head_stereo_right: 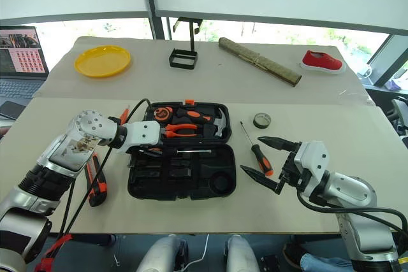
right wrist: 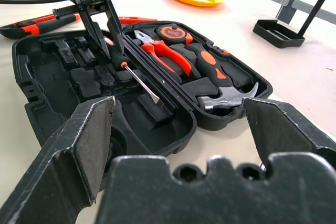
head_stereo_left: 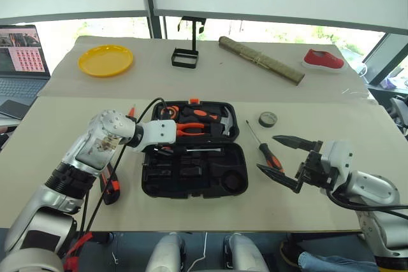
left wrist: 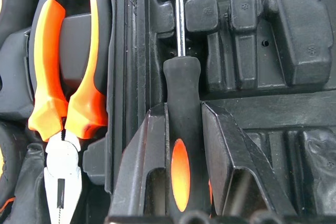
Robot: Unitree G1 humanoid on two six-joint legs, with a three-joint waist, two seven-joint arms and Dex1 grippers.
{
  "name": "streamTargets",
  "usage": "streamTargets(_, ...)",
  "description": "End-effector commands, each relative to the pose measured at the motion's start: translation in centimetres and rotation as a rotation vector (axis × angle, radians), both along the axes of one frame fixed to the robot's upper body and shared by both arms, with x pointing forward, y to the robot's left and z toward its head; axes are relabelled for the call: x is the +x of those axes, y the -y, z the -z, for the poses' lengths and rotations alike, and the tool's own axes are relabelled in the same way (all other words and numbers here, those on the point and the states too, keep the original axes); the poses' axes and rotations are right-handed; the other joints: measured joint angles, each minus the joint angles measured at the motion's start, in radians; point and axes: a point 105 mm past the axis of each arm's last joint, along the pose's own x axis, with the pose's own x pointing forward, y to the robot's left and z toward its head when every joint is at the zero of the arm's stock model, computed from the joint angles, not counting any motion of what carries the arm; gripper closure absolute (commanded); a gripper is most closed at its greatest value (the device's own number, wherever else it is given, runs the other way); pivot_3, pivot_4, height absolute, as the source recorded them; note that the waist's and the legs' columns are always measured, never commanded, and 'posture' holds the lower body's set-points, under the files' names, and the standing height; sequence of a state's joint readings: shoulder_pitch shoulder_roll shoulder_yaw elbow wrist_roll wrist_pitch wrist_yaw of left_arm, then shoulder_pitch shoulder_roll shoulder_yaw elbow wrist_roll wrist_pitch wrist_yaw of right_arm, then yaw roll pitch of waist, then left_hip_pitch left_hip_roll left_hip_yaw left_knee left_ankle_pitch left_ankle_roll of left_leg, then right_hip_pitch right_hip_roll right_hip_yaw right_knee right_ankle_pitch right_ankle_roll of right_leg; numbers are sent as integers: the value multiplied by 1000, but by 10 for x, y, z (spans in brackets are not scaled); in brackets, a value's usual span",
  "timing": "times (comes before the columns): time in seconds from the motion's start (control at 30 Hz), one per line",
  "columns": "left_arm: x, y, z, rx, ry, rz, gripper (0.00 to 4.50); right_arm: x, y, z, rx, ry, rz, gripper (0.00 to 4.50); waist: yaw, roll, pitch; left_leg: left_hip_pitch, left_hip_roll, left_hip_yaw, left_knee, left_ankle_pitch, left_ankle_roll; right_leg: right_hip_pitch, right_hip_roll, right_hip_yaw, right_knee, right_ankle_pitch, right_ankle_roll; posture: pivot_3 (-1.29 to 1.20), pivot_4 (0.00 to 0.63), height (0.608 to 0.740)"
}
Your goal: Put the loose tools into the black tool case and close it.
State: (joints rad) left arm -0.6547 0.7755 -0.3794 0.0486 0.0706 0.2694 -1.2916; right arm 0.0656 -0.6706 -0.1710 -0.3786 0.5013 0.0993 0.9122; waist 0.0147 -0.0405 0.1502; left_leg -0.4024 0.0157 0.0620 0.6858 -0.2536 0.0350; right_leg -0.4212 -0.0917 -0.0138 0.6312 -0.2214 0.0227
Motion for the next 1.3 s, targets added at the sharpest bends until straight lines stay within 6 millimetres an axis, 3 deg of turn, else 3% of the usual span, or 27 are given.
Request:
streamTargets(0.03,4,7,-10,-64,54,5,2071,-2,-3,-7,15,30,-6,0,2,0,0,0,0,0,0,0,0,0,0,0,0,0,0,0,150,740)
streamTargets(0.17,8,17,-35,-231,107,-1,713,-4,-3,-6,23,23,-9,0,8,0,0,-4,1,-1,5,-1,1,-1,0,-1,1,0,1,0,150,740)
streamTargets(0.33,11,11,-56,-371,131,-24,713,-7,-2,-4,29,9,-7,0,-2,0,0,-5,1,-1,8,-3,4,-1,0,0,1,1,2,0,150,740)
streamTargets(0.4,14,8,-56,-423,118,-58,1249,-7,-2,-3,30,6,-6,0,-2,0,0,-4,1,-1,8,-3,4,0,0,0,1,1,2,0,150,740)
streamTargets(0.63,17,11,-27,-479,67,-74,3536,-6,-1,-2,34,4,5,0,-2,0,0,-4,0,-1,8,-3,5,0,0,0,1,1,3,0,150,740)
streamTargets(0.7,14,13,-19,-480,43,-69,4407,-6,0,-3,33,6,12,0,-2,0,0,-4,0,-1,8,-3,5,0,0,0,1,1,3,0,150,740)
streamTargets(1.3,7,8,42,-344,-108,-143,4474,-2,-2,-2,47,-2,28,0,-1,4,-3,-1,0,-1,9,-3,5,4,-1,1,1,2,3,0,150,740)
